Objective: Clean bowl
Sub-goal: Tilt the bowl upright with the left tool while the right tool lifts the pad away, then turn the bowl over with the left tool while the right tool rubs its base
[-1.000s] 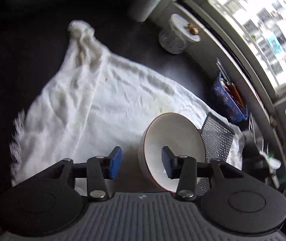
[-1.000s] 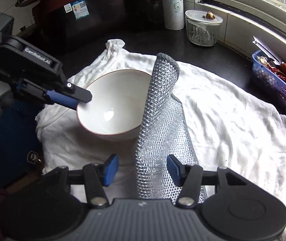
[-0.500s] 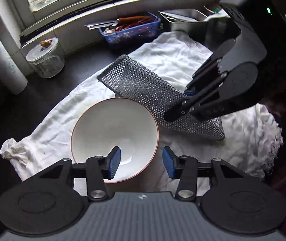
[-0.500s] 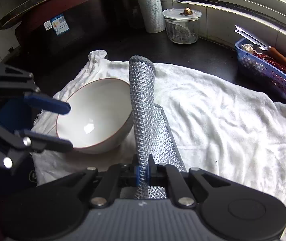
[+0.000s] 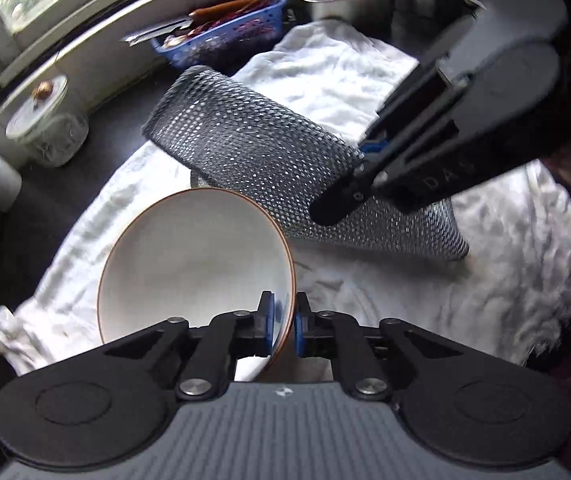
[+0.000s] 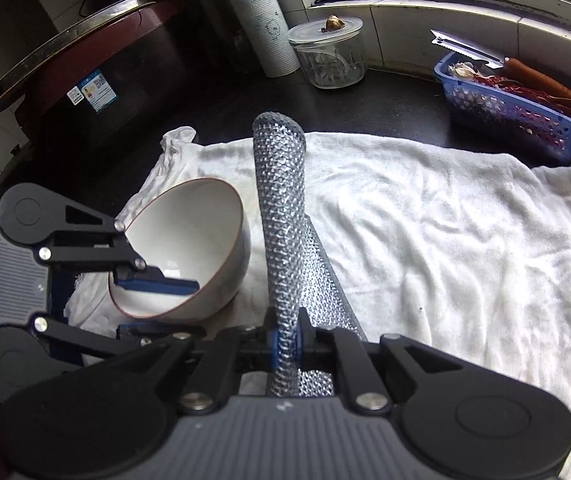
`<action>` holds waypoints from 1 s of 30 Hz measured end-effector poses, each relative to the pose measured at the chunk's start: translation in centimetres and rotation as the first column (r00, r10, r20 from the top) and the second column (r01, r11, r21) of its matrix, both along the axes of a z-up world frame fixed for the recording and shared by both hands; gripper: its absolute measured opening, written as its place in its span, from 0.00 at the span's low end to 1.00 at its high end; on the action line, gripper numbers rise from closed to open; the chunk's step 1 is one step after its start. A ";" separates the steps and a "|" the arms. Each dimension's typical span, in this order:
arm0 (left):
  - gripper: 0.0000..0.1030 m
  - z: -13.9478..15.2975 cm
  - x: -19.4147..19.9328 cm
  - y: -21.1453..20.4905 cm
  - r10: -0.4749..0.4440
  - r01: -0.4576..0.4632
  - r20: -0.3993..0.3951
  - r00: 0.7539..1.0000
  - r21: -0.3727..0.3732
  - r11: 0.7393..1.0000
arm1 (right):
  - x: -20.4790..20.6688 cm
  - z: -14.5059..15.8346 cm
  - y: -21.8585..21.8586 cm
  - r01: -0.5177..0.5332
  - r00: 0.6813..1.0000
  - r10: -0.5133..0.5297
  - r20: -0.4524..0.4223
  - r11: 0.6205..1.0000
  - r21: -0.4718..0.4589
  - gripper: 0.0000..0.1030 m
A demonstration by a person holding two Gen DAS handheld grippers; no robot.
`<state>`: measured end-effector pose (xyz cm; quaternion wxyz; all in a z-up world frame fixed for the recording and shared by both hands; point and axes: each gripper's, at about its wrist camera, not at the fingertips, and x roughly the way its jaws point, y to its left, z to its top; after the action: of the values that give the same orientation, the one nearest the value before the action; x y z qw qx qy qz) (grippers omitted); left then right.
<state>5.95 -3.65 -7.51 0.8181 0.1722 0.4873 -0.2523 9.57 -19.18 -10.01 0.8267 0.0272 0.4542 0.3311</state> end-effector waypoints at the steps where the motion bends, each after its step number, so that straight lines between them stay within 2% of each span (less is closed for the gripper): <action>1: 0.10 0.4 0.6 1.1 0.066 -0.067 -0.027 0.997 -0.075 0.995 | 0.0 0.1 0.0 -0.001 1.000 0.001 0.003 1.000 0.005 0.09; 2: 0.09 0.8 1.2 2.2 0.127 -0.134 -0.058 0.990 -0.147 0.980 | 0.0 0.2 0.0 -0.001 1.000 0.001 0.006 1.000 0.011 0.09; 4: 0.05 1.4 2.4 5.2 0.255 -0.285 -0.131 0.958 -0.321 0.903 | 0.0 0.5 -0.1 0.000 1.000 -0.001 0.012 1.000 0.029 0.07; 5: 0.05 1.5 2.7 6.8 0.308 -0.352 -0.171 0.936 -0.404 0.845 | 0.1 0.6 -0.1 0.002 1.000 -0.002 0.013 0.999 0.038 0.07; 7: 0.06 1.2 3.0 9.7 0.379 -0.466 -0.272 0.885 -0.537 0.703 | 0.2 1.1 0.0 0.000 1.000 -0.002 0.029 0.999 0.045 0.07; 11: 0.05 -1.0 2.5 12.2 0.404 -0.563 -0.399 0.823 -0.660 0.496 | 1.1 2.1 0.7 -0.026 0.998 0.023 0.065 0.999 0.045 0.06; 12: 0.05 -1.8 2.3 12.8 0.401 -0.592 -0.445 0.801 -0.687 0.421 | 1.5 2.1 1.0 -0.041 0.997 0.039 0.064 0.998 0.038 0.06; 13: 0.06 -2.5 2.1 13.3 0.390 -0.607 -0.476 0.788 -0.708 0.362 | 1.8 2.0 1.4 -0.061 0.996 0.060 0.063 0.998 0.025 0.06; 14: 0.06 -3.0 2.1 13.7 0.376 -0.611 -0.495 0.783 -0.723 0.323 | 2.1 1.8 1.7 -0.079 0.995 0.078 0.060 0.997 0.016 0.06; 16: 0.06 -4.3 1.8 14.6 0.340 -0.627 -0.545 0.766 -0.749 0.215 | 2.6 1.3 2.3 -0.110 0.993 0.110 0.045 0.994 0.012 0.06; 19: 0.06 -5.1 1.7 15.5 0.328 -0.632 -0.566 0.756 -0.762 0.140 | 3.4 0.5 2.9 -0.154 0.988 0.154 0.017 0.988 0.024 0.06; 21: 0.06 -5.4 1.9 15.9 0.323 -0.642 -0.585 0.744 -0.760 0.103 | 3.5 0.1 3.5 -0.219 0.976 0.219 0.018 0.976 0.008 0.06; 23: 0.07 -5.4 2.1 16.0 0.316 -0.646 -0.592 0.741 -0.758 0.093 | 3.1 -0.2 4.2 -0.300 0.953 0.301 0.044 0.954 -0.026 0.06; 25: 0.07 -5.5 2.3 16.0 0.305 -0.645 -0.594 0.744 -0.757 0.100 | 2.2 -0.2 5.0 -0.389 0.912 0.399 0.099 0.915 -0.104 0.06; 28: 0.08 -5.5 2.4 16.0 0.295 -0.643 -0.594 0.749 -0.759 0.103 | 0.5 -0.1 6.1 -0.520 0.804 0.566 0.185 0.819 -0.244 0.06; 30: 0.08 -5.6 2.4 16.1 0.288 -0.642 -0.594 0.751 -0.759 0.107 | -0.1 0.1 6.6 -0.564 0.741 0.636 0.216 0.764 -0.313 0.06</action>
<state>8.38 12.42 -13.13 0.7043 -0.5482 0.3852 -0.2348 9.51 -12.58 -9.91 0.7325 -0.2680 0.3376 0.5269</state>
